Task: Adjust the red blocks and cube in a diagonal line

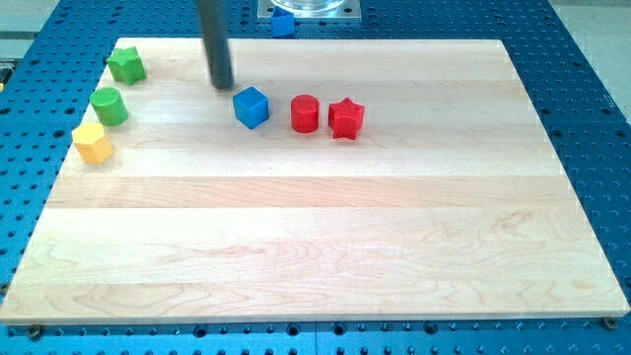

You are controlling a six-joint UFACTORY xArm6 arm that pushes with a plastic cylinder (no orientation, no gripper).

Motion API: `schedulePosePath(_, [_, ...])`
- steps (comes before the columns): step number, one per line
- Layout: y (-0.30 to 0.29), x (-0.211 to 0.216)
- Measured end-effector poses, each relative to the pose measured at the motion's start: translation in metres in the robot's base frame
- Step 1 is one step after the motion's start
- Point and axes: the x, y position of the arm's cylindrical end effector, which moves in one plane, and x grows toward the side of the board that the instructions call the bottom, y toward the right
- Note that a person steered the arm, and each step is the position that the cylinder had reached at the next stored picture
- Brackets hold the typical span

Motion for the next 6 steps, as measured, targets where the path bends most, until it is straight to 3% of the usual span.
schedulePosePath(1, [-0.007, 0.042])
schedulePosePath(6, [0.046, 0.047])
